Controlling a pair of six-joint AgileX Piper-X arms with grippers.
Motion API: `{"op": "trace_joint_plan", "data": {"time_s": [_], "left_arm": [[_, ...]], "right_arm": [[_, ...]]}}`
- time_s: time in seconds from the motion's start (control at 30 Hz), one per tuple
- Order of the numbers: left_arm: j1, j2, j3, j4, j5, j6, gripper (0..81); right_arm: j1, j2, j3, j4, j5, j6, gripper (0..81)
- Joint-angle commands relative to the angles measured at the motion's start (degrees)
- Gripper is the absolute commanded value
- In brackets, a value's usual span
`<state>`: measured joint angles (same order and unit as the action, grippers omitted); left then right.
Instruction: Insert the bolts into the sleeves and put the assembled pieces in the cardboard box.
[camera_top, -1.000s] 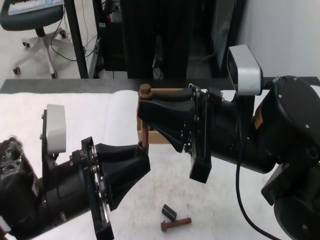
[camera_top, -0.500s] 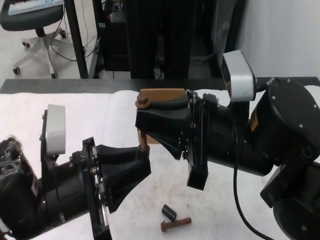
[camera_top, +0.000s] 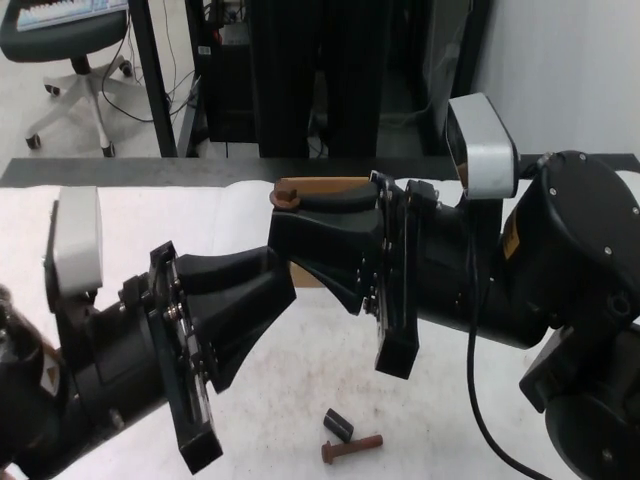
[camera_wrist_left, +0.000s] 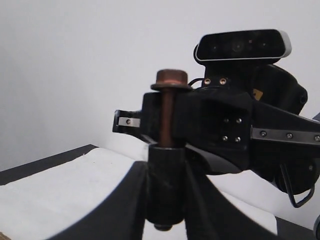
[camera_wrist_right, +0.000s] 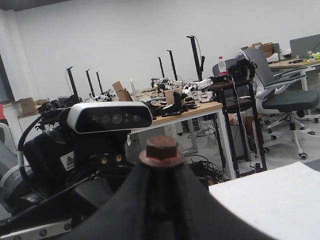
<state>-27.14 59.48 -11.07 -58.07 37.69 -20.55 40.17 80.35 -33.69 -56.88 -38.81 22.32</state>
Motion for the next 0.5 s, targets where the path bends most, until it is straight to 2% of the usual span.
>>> {"op": "trace_joint_plan", "data": {"time_s": [0.0, 0.03, 0.1, 0.23, 0.27, 0.3, 0.47], "left_arm": [[0.16, -0.45, -0.43, -3.09, -2.41, -0.74, 0.2], [0.16, -0.45, -0.43, -3.09, -2.02, -0.74, 0.2], [0.16, -0.49, -0.43, -3.09, -1.36, -0.9, 0.2], [0.16, -0.49, -0.43, -3.09, -0.65, -0.92, 0.2], [0.16, -0.49, -0.43, -3.09, -0.65, -0.92, 0.2], [0.16, -0.49, -0.43, -3.09, -0.65, -0.92, 0.2], [0.16, -0.49, -0.43, -3.09, -0.29, -0.92, 0.2]], "right_arm": [[-0.07, -0.2, 0.09, 0.07, -0.08, -0.52, 0.2], [-0.07, -0.2, 0.09, 0.07, -0.34, -0.14, 1.9], [-0.07, -0.2, 0.09, 0.07, -0.85, 0.2, 10.4], [-0.07, -0.2, 0.09, 0.07, -1.83, 1.77, 42.4], [-0.07, -0.2, 0.09, 0.07, -1.83, 2.52, 46.4], [-0.07, -0.2, 0.09, 0.07, -1.83, 2.8, 48.2], [-0.07, -0.2, 0.09, 0.07, -1.83, 3.07, 45.2]]}}
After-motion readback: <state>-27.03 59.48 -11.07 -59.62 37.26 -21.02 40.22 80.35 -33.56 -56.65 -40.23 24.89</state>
